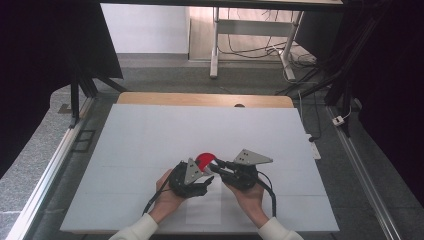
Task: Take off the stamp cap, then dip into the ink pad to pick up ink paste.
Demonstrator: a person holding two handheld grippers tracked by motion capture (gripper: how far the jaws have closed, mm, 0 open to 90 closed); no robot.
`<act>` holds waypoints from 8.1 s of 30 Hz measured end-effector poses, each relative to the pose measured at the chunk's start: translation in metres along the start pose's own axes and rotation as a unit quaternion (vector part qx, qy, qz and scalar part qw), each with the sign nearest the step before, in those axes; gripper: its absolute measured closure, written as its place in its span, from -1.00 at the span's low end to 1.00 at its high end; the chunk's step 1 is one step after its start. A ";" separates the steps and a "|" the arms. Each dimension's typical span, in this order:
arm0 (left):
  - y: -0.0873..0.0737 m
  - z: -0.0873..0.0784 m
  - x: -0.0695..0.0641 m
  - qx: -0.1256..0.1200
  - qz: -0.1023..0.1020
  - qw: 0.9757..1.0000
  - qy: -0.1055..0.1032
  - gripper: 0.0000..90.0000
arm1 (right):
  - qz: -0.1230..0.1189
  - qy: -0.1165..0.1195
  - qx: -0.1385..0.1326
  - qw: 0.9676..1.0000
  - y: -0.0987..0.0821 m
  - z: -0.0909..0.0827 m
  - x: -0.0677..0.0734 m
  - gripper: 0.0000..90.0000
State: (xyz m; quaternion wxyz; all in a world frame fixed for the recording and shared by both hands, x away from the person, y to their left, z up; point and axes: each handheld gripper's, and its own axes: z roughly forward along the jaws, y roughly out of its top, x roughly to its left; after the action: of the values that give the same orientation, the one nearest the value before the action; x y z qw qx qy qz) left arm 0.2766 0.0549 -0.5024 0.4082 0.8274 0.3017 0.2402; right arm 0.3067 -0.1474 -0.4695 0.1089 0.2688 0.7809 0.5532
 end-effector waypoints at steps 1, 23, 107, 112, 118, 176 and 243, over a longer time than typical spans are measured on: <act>0.000 0.000 0.000 -0.001 0.000 1.000 0.001 -0.26 | 0.001 0.001 0.000 1.000 0.000 0.000 0.000 0.66; -0.001 0.005 -0.002 -0.002 0.010 1.000 -0.001 0.22 | 0.009 0.003 -0.007 1.000 -0.002 0.000 -0.001 0.66; -0.010 0.011 -0.004 -0.003 0.020 1.000 0.000 0.46 | 0.021 -0.007 0.007 1.000 -0.005 0.003 0.000 0.66; -0.011 0.011 -0.004 -0.003 0.015 1.000 -0.004 0.46 | 0.020 -0.015 0.007 1.000 -0.006 0.003 0.002 0.67; -0.011 0.012 -0.004 0.000 0.015 1.000 -0.009 0.46 | 0.019 -0.014 0.012 1.000 -0.005 0.003 0.002 0.67; -0.041 -0.060 0.041 -0.036 -0.046 0.998 -0.008 0.46 | 0.020 -0.023 -0.026 0.999 0.002 -0.015 -0.015 0.67; -0.098 -0.109 0.063 0.000 -0.107 0.994 0.022 0.45 | -0.014 -0.027 0.017 0.999 0.023 0.015 -0.028 0.66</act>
State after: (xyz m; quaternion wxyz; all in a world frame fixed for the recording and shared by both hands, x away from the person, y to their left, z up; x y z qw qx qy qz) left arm 0.2212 0.2040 -0.5132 0.4251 0.7850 0.3970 0.2131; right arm 0.3432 -0.1451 -0.4572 0.1328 0.2749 0.7905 0.5310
